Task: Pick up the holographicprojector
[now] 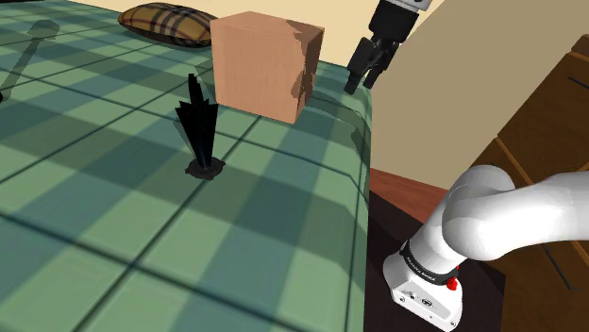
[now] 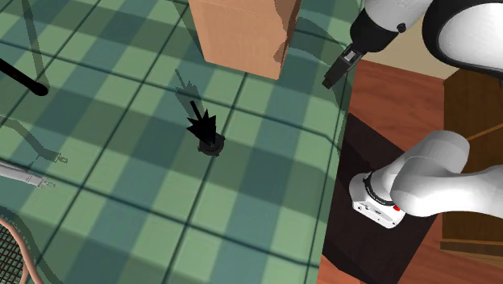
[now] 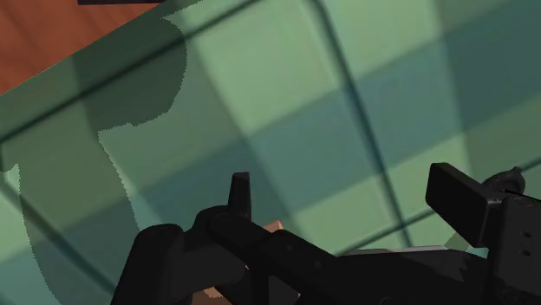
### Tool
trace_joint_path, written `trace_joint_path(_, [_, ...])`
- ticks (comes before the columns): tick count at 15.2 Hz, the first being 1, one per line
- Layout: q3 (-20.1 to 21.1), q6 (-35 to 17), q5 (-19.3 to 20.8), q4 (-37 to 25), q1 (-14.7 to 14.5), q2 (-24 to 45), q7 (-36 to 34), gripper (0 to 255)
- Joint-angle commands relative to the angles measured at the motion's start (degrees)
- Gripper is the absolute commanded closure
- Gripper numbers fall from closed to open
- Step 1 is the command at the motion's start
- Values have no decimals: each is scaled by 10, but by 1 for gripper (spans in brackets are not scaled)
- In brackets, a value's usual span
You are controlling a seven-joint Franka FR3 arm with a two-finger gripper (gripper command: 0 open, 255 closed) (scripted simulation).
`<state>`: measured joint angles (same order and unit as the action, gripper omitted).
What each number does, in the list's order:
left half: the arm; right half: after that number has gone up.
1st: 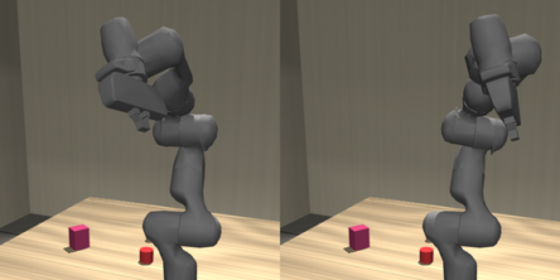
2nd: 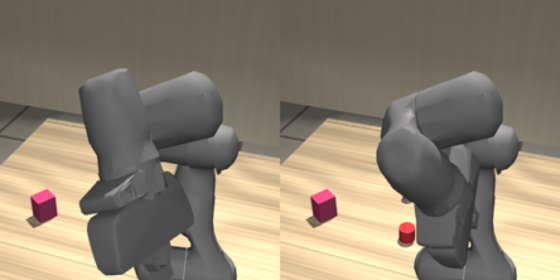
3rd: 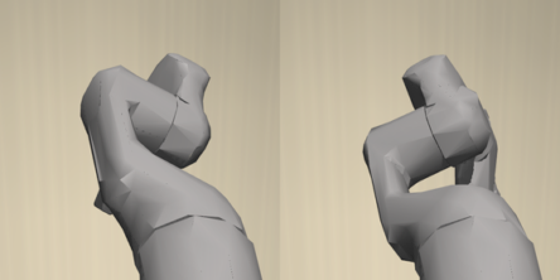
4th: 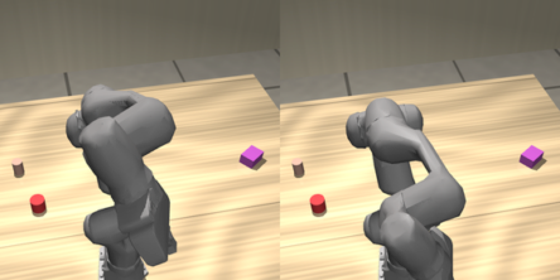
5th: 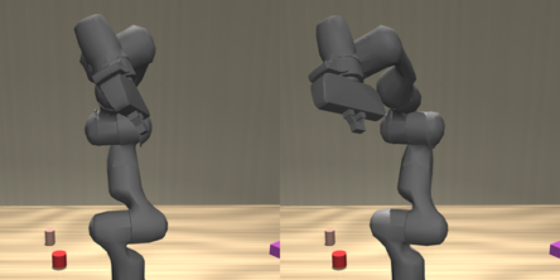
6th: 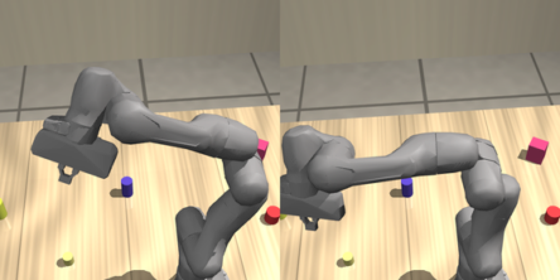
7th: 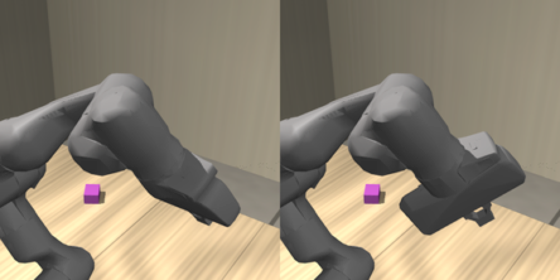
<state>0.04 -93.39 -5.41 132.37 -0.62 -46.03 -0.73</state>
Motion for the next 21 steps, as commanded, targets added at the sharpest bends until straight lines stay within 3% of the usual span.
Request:
trace_joint_path(1, [0, 0, 0, 0, 0, 0, 0, 0])
trace_joint_path(12, [165, -11, -39, -133, 4, 131, -228, 0])
trace_joint_path(17, [239, -7, -22, -230, 16, 224, -337, 0])
trace_joint_path(21, [302, 7, 16, -327, 24, 317, -433, 0])
